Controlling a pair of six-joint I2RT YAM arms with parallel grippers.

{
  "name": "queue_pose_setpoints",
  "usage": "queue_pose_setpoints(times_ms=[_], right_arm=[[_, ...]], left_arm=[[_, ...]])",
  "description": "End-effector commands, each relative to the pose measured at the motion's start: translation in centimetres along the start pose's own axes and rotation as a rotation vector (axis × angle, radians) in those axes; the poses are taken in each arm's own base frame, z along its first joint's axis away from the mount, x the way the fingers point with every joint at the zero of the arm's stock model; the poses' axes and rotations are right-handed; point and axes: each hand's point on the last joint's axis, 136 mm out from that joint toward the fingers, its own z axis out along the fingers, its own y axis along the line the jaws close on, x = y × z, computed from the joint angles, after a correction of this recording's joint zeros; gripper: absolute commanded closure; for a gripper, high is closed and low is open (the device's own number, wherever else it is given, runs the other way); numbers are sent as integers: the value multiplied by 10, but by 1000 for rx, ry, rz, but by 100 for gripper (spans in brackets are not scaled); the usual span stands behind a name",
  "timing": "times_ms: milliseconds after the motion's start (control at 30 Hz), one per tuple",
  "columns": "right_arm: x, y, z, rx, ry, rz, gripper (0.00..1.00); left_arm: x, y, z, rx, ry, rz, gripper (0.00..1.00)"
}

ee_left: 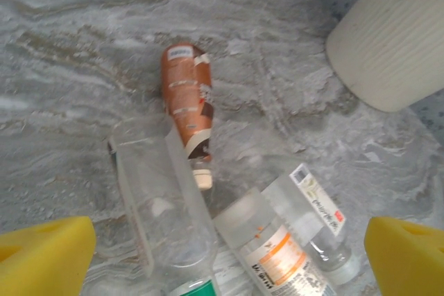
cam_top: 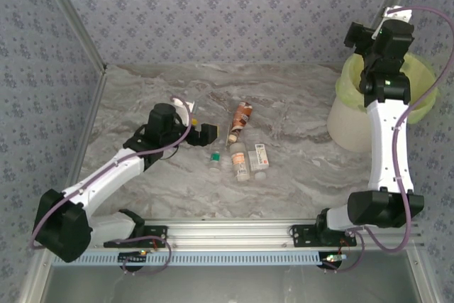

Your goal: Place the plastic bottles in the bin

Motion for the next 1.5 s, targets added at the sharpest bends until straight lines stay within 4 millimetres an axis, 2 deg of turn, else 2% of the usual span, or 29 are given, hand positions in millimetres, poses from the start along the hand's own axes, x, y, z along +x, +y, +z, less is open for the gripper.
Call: queue_pose_setpoints(times_ms=[0,133,433,567,767,933,1100,1300,1467], right_arm=[[2,9,-12,-65,9,36,0],[9,17,-22,-110,27,79,0],[34,52,-57,-273,84,125,0],[53,73,-73,-344,118,128,0],[86,103,-95,-437,178,163,0],[119,119,-107,-460,239,189,0],[152,120,-109,-427,299,204,0],[161,119,-107,-408,311,221,0],[162,117,-107,-397,316,218,0]], left_arm=[[-18,6,-1,-51,-29,-54,1],[-16,13,5,-85,-18,-104,0],[-6,26,15,-138,20,-196,1],[-1,29,16,-148,33,-230,1],[11,20,20,-94,82,-288,1],[39,34,12,-272,144,-314,1],[68,29,9,-379,232,-258,0],[108,17,19,-461,343,-133,1],[122,12,30,-557,376,-26,5]])
